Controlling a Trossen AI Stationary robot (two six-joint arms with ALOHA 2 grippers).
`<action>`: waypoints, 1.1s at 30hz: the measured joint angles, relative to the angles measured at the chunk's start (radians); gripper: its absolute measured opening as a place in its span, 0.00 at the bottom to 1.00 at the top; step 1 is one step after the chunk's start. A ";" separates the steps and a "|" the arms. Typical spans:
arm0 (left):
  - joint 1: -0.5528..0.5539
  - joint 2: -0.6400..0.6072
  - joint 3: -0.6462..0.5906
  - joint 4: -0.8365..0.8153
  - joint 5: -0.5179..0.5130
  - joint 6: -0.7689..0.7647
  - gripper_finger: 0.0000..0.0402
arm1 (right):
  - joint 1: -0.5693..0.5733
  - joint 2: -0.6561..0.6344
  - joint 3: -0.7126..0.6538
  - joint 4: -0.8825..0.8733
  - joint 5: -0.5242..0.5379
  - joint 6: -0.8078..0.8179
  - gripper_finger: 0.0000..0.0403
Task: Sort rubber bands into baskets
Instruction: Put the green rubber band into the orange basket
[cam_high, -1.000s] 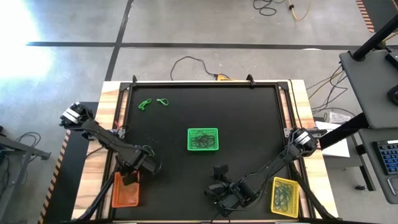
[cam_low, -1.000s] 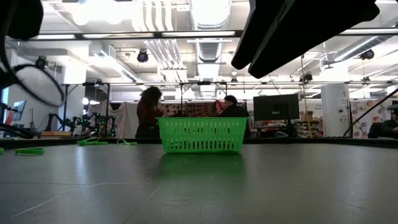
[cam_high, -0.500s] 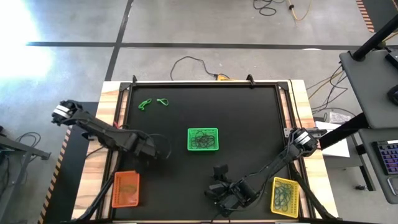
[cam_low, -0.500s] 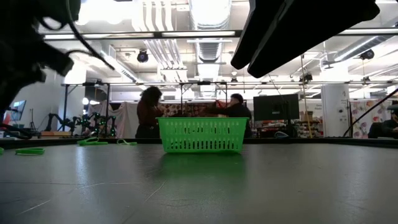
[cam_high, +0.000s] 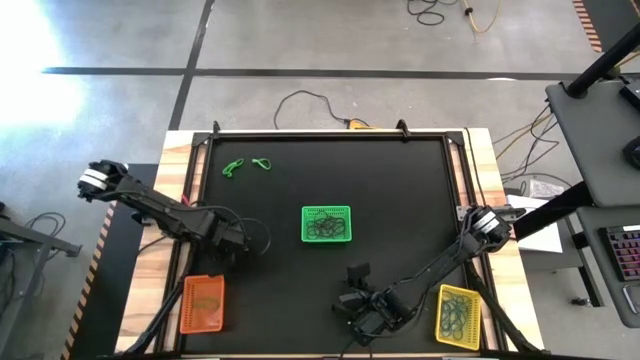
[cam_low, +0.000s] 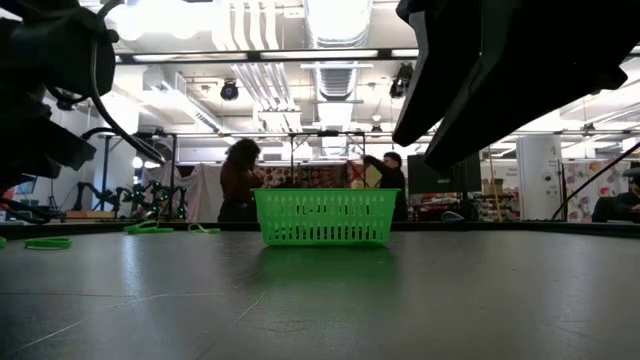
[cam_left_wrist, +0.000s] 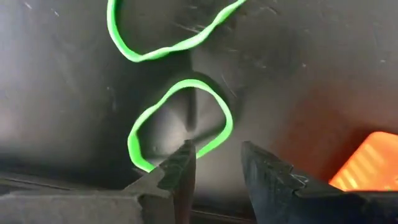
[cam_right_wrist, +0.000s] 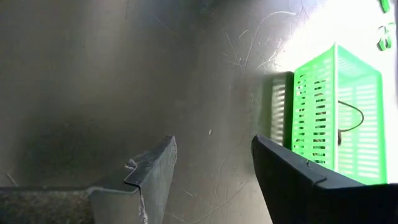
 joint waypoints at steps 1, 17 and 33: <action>0.000 0.002 0.000 0.000 -0.010 0.011 0.28 | 0.000 0.000 0.000 0.000 0.000 0.000 0.51; 0.000 0.064 -0.036 0.057 0.023 0.153 0.28 | 0.026 0.000 -0.079 -0.032 -0.007 0.047 0.51; 0.000 0.182 0.027 0.046 0.048 0.067 0.01 | 0.037 -0.001 -0.140 -0.038 0.005 0.092 0.51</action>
